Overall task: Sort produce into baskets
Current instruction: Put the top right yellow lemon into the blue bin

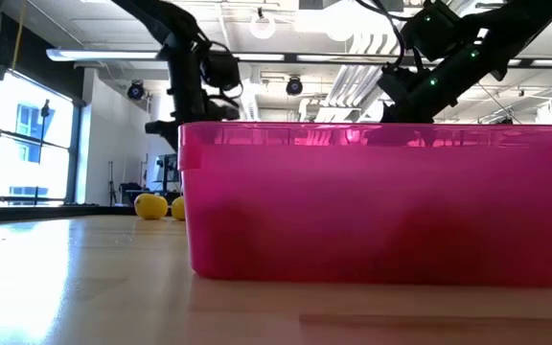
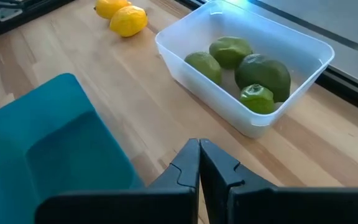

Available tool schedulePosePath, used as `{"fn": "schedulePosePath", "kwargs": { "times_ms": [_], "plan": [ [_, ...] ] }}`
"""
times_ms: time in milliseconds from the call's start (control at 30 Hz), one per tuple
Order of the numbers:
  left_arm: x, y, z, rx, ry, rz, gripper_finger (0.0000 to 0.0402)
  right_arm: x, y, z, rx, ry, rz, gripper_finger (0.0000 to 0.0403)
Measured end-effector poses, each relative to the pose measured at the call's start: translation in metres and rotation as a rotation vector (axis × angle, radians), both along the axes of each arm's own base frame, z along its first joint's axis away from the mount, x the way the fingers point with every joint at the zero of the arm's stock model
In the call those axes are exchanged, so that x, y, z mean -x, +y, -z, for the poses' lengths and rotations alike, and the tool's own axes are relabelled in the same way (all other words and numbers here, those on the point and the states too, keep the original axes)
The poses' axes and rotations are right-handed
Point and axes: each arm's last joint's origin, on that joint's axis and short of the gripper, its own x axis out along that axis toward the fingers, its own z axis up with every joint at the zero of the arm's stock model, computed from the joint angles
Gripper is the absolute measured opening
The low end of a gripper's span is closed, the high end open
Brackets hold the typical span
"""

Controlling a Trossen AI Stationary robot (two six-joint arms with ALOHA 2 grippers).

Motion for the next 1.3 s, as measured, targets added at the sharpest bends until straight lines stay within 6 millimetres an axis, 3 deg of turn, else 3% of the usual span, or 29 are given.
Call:
{"fn": "schedulePosePath", "kwargs": {
  "times_ms": [233, 733, 933, 1300],
  "plan": [
    [0.007, 0.027, 0.033, 0.050, 0.091, -0.076, 0.0249, 0.000, 0.000, 0.001, -0.005, 0.005, -0.008, 0.0000],
    [-0.001, 0.040, 0.066, 0.119, 0.086, -0.058, 0.0251, 0.001, 0.001, 0.002, -0.028, 0.009, 0.004, 0.0000],
    [-0.001, 0.040, 0.068, 0.138, 0.080, -0.067, 0.0224, 0.001, 0.001, 0.002, -0.027, 0.010, 0.004, 0.0000],
    [0.000, 0.040, 0.065, 0.129, 0.084, -0.005, 0.0114, 0.001, 0.001, 0.002, 0.035, 0.045, -0.047, 0.0000]
  ]
}}
